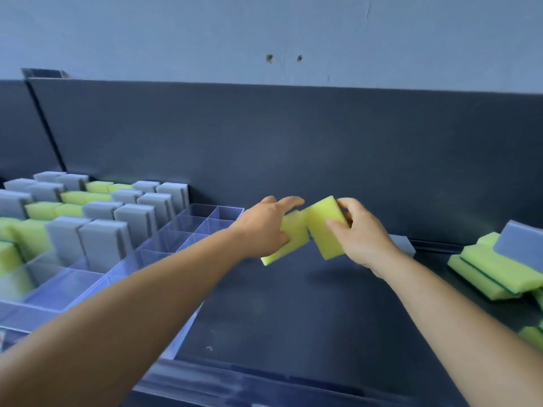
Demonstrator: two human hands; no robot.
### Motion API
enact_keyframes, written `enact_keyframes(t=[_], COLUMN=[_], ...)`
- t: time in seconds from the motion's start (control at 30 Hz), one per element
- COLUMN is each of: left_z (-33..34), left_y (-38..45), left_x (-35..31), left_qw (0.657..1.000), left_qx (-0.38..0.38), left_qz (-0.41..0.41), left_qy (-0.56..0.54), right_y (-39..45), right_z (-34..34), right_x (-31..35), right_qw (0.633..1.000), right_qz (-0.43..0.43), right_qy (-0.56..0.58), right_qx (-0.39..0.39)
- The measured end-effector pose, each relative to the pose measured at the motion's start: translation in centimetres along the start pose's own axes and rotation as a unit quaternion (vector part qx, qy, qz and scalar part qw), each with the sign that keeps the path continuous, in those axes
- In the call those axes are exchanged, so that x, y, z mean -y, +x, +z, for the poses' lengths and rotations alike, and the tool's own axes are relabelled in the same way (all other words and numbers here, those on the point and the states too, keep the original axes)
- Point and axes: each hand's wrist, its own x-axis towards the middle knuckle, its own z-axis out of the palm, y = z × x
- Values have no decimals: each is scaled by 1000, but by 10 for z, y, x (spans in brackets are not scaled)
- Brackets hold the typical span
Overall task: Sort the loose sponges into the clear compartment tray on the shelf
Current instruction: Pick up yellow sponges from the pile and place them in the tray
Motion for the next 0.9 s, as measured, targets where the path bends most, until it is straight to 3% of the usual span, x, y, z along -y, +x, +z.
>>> enact_keyframes(t=[0.43,0.9], left_z=[-91,-98], left_y=[18,66], left_x=[116,204], left_qw=[993,997], left_qx=[-118,-26], left_qz=[-19,-7], left_qy=[23,74], right_y=[51,106], right_z=[80,159], right_x=[85,111], right_qw=[995,995], right_qz=[-91,-75], right_qy=[30,-41], right_qx=[-37,-44])
